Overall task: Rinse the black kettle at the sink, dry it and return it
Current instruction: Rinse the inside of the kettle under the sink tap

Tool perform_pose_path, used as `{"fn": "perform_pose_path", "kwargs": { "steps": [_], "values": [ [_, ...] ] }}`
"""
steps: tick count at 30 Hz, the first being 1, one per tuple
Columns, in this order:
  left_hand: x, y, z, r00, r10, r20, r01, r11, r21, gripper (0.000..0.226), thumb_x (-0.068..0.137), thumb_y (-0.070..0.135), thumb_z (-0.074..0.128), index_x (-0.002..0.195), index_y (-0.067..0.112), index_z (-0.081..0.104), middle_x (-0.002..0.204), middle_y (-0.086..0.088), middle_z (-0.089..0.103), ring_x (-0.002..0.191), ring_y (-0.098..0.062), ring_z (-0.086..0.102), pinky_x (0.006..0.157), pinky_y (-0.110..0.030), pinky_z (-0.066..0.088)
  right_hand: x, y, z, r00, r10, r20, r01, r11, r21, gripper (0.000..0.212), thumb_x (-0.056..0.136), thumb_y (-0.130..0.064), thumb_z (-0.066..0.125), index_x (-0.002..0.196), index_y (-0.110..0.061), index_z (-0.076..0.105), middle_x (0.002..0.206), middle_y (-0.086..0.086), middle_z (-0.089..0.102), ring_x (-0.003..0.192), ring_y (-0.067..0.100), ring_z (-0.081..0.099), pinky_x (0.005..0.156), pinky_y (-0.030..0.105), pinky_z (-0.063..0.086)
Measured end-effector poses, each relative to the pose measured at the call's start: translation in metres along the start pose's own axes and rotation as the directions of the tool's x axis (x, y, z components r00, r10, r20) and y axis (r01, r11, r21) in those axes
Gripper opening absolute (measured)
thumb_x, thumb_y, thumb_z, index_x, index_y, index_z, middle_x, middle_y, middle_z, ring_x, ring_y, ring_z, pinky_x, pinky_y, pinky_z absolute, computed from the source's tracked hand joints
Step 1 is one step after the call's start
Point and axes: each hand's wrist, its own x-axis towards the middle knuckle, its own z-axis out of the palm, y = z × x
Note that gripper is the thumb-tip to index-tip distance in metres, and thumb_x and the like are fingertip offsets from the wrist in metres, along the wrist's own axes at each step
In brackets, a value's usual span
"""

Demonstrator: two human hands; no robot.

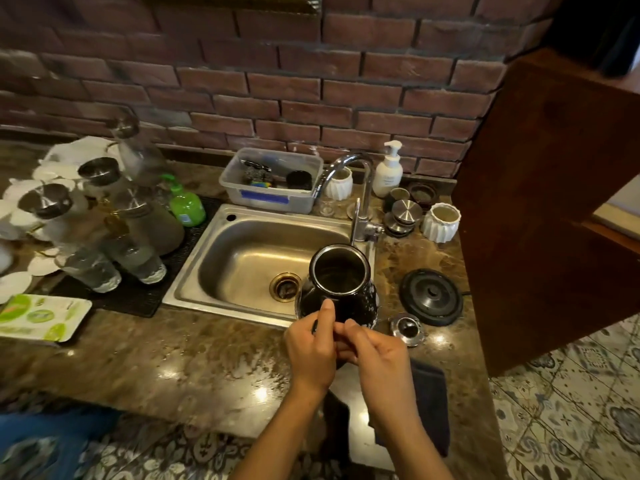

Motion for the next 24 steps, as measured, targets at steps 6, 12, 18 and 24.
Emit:
{"fn": "perform_pose_path", "kwargs": {
  "steps": [6, 12, 18, 24],
  "values": [
    [0.004, -0.013, -0.081, 1.0, 0.004, 0.003, -0.004, 1.0, -0.022, 0.054, 0.098, 0.035, 0.048, 0.045, 0.028, 0.055, 0.043, 0.005, 0.055, 0.043, -0.005, 0.05, 0.047, -0.02, 0.037, -0.029, 0.002, 0.071, 0.999, 0.019, 0.03, -0.017, 0.997, -0.07, 0.027, 0.1, -0.024, 0.059, 0.09, -0.025, 0.084, 0.082, 0.002, 0.081, 0.084, 0.018, 0.077, 0.083, 0.041, 0.062],
    [0.017, -0.026, -0.135, 0.999, 0.025, -0.025, -0.024, 1.0, 0.013, 0.054, 0.093, 0.047, 0.045, 0.043, 0.025, 0.05, 0.043, 0.0, 0.052, 0.041, -0.008, 0.046, 0.046, -0.02, 0.035, -0.039, 0.001, 0.111, 0.996, 0.003, 0.089, 0.009, 0.991, -0.13, 0.027, 0.101, -0.023, 0.058, 0.091, -0.03, 0.082, 0.088, -0.004, 0.081, 0.087, 0.015, 0.076, 0.083, 0.035, 0.062],
    [0.039, -0.035, -0.146, 1.0, -0.017, -0.025, 0.019, 0.999, 0.051, 0.056, 0.094, 0.043, 0.047, 0.04, 0.028, 0.044, 0.04, 0.009, 0.044, 0.04, -0.004, 0.04, 0.045, -0.015, 0.027, -0.023, -0.003, 0.1, 0.994, -0.004, 0.108, 0.027, 0.976, -0.214, 0.026, 0.1, -0.028, 0.058, 0.093, -0.03, 0.083, 0.091, -0.004, 0.081, 0.093, 0.012, 0.075, 0.088, 0.035, 0.06],
    [0.066, -0.038, -0.121, 0.997, -0.041, -0.063, 0.045, 0.997, 0.069, 0.056, 0.094, 0.034, 0.048, 0.041, 0.026, 0.037, 0.038, 0.011, 0.044, 0.04, -0.003, 0.041, 0.044, -0.012, 0.028, 0.035, 0.004, 0.05, 0.993, -0.036, 0.116, 0.075, 0.933, -0.352, 0.023, 0.098, -0.03, 0.06, 0.096, -0.035, 0.082, 0.108, -0.018, 0.078, 0.109, -0.005, 0.067, 0.099, 0.023, 0.051]
  ]
}}
